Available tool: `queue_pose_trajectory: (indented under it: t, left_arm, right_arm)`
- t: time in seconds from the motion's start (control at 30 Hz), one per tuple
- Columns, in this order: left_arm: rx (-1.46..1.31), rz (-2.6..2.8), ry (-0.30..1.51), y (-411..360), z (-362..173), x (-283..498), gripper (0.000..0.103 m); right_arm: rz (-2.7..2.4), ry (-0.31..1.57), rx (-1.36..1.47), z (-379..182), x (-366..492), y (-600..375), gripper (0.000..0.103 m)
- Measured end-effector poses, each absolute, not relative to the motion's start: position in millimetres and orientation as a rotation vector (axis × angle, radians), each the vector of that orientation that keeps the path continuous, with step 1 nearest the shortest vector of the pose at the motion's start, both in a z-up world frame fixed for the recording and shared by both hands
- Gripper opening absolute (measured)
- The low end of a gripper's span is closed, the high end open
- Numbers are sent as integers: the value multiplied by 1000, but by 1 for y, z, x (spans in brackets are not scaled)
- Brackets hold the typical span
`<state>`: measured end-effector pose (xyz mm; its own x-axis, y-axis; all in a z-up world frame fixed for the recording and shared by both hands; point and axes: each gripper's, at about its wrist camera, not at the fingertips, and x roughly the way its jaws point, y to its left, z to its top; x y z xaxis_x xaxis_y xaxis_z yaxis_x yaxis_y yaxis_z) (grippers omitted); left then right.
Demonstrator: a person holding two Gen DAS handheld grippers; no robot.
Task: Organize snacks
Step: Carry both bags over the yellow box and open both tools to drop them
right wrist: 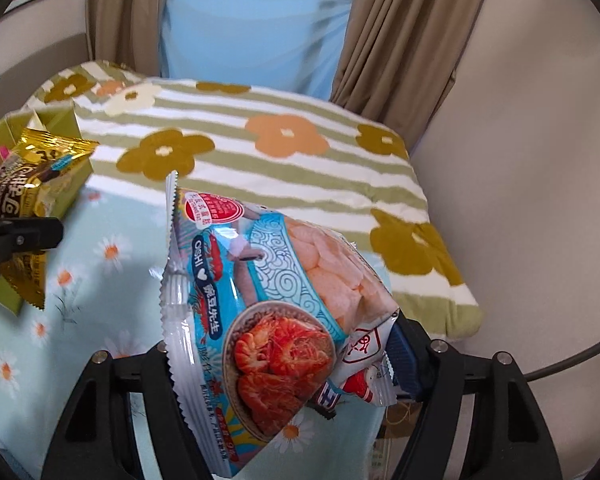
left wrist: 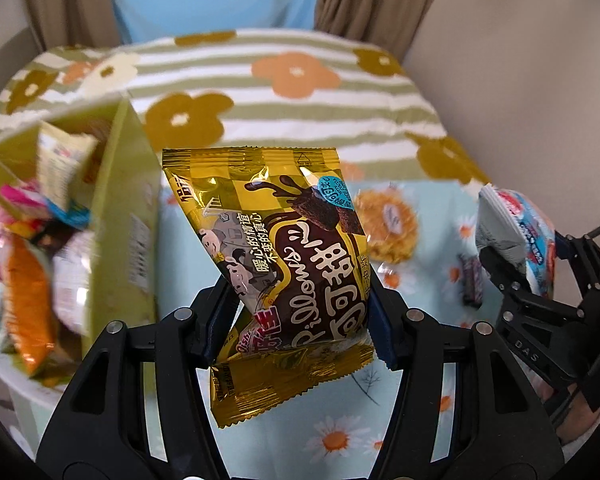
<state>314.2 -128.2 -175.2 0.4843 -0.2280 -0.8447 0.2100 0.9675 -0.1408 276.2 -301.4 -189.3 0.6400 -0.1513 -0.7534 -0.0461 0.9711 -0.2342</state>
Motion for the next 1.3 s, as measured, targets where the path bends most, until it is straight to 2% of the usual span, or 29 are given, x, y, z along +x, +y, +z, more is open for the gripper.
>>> queue_pose_trajectory:
  t: [0.23,0.6,0.83,1.13,1.23,1.3]
  left_arm:
    - [-80,-232,924,-85,-122,311,54]
    - [-125,-167,858,34,-88,323,54]
    - [-137,-136,890,115,-98,344,55]
    - [-116,-147,1012,185,-150,374,55]
    - [-88,-156,1051,193,-163,382,61]
    - [-97,-185,1074,198,-171,387,86]
  right_arm:
    - [-6,810,-217,-142,283,-274,69]
    - [86,717,-201,-95,294,-163,69]
    - [155,733,-205,-98,314,-76,69]
    - [146,793,-213,-122,335,-8,69]
    - [133,809,-210,-128,340,5,69]
    - [126,818,-212,-131,341,11,69]
